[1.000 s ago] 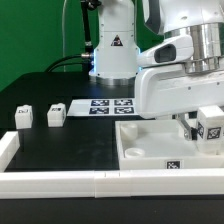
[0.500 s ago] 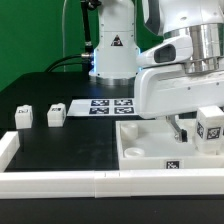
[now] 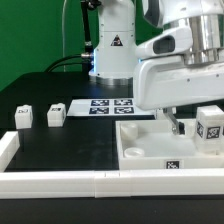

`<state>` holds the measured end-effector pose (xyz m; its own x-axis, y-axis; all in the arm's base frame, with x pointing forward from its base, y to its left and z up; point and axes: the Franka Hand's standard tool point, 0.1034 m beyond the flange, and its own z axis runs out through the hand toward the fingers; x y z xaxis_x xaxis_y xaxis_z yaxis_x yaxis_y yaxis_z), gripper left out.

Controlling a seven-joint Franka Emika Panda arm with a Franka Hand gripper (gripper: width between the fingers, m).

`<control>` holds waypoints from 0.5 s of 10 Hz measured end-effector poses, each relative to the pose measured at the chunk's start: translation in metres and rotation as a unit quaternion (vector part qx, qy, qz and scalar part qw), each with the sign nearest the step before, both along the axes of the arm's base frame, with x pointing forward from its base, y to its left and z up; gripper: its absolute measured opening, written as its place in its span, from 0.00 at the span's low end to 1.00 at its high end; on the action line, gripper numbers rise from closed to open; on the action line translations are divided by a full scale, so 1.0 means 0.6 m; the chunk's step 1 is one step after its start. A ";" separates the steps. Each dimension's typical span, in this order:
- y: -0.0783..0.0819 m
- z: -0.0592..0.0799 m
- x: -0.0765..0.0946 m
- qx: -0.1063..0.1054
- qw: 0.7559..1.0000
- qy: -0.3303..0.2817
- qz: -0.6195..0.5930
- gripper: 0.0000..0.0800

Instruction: Assemble one leg

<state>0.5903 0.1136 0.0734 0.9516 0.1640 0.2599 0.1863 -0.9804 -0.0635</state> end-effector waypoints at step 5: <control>-0.003 -0.003 -0.004 -0.003 0.999 0.038 0.004 0.81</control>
Offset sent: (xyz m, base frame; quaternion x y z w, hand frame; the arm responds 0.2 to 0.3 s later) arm 0.0000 0.0000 0.0000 0.0000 0.0000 0.0000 1.0000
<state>0.5881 0.1116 0.0714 0.9671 0.1737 0.1857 0.1897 -0.9792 -0.0717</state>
